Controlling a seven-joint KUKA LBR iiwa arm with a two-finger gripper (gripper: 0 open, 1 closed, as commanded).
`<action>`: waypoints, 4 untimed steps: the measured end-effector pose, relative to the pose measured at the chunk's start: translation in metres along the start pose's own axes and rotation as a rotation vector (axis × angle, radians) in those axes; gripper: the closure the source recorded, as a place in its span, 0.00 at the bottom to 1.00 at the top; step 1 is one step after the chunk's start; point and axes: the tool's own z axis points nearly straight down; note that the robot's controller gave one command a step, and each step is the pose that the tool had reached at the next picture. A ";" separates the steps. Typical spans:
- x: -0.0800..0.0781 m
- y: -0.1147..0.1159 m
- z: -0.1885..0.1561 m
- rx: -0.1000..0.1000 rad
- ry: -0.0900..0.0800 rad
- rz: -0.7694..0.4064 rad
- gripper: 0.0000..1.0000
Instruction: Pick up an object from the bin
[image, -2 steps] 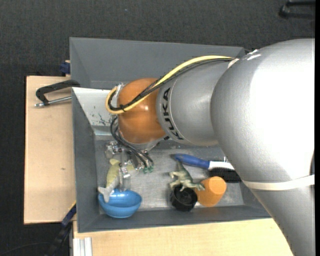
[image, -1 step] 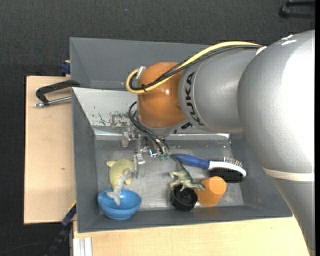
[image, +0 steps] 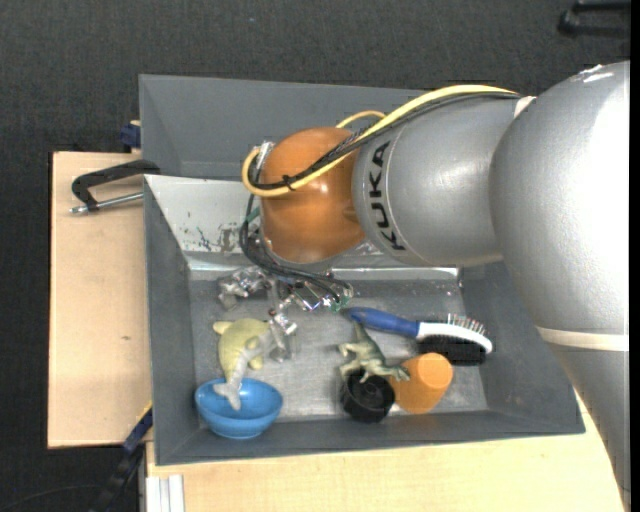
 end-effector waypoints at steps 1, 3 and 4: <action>-0.006 0.000 0.031 -0.002 0.005 -0.115 0.00; 0.001 0.011 0.030 -0.003 0.004 -0.468 1.00; -0.001 0.011 0.004 0.001 -0.002 -0.466 1.00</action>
Offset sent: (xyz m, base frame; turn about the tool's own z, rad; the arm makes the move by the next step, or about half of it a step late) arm 0.0045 0.0028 -0.0313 -0.1153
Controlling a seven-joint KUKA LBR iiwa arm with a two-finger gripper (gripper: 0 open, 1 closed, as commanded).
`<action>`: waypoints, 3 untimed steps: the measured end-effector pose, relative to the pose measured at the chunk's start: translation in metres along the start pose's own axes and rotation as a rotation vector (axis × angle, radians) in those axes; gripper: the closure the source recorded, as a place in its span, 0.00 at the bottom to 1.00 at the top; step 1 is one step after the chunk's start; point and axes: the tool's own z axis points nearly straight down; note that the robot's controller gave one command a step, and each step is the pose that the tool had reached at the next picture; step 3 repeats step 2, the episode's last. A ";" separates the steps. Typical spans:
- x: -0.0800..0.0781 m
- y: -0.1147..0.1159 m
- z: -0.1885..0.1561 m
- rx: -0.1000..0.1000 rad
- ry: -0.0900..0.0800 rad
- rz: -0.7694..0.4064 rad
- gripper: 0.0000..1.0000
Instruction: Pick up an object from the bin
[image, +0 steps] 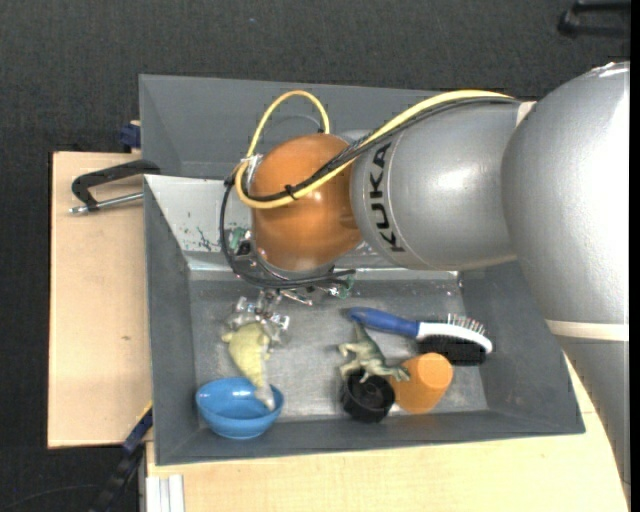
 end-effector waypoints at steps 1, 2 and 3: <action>-0.004 -0.002 -0.074 0.005 -0.004 0.002 1.00; -0.006 -0.003 -0.084 0.000 0.000 0.005 1.00; -0.006 -0.003 -0.084 0.000 0.000 0.005 1.00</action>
Offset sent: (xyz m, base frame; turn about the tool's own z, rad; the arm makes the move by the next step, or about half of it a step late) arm 0.0000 0.0000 0.0677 0.0000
